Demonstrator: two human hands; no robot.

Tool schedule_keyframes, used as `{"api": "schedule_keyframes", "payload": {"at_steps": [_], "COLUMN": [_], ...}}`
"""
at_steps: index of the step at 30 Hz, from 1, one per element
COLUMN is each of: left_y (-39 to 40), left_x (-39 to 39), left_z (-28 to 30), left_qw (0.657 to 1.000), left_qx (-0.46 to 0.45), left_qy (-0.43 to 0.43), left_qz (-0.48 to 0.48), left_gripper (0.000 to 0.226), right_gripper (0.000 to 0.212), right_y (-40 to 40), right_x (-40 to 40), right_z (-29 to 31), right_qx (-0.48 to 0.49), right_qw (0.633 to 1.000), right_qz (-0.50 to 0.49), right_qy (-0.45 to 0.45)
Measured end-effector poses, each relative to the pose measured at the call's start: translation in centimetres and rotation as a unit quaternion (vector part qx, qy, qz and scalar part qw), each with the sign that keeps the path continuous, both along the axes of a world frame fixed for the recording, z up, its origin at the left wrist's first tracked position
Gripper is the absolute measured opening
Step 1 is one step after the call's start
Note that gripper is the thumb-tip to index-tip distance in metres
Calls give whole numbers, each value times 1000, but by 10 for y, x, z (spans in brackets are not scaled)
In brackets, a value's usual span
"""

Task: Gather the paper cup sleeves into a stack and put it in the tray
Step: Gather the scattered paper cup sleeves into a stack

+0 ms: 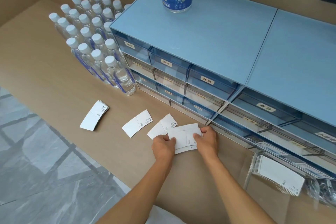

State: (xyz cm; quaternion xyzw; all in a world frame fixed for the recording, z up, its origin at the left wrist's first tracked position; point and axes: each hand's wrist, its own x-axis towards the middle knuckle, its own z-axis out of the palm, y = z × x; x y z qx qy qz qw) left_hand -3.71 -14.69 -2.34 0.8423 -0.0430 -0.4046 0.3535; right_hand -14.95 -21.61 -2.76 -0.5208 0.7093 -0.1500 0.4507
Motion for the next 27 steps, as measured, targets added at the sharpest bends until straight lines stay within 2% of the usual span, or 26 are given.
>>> {"api": "schedule_keyframes", "payload": {"at_steps": [6,9,13,20,27], "left_y": [25,41,62,85,71], "left_x": [5,8,14,23,33], "left_z": [3,3,2,-3,3], "left_qw": [999,998,996,990,985], "left_qx": [-35,-43,-39,-18,-30], "left_qy": [36,44,60,85,87], "left_qz": [16,23,56,108,142], "left_gripper": [20,19,17,15,13], "right_gripper": [8,16,12,13,11], "right_y": [19,31,43,51,29], "right_x": [-8,-7,-2,22,43], "right_z": [-12,-5,-2,-1,11], "right_qx": [25,36,56,35,-12], "right_qw": [999,998,996,996,992], "right_qz": [-23,0,7,66,125], "right_qy": [-37,-53,-72,-57,-15]}}
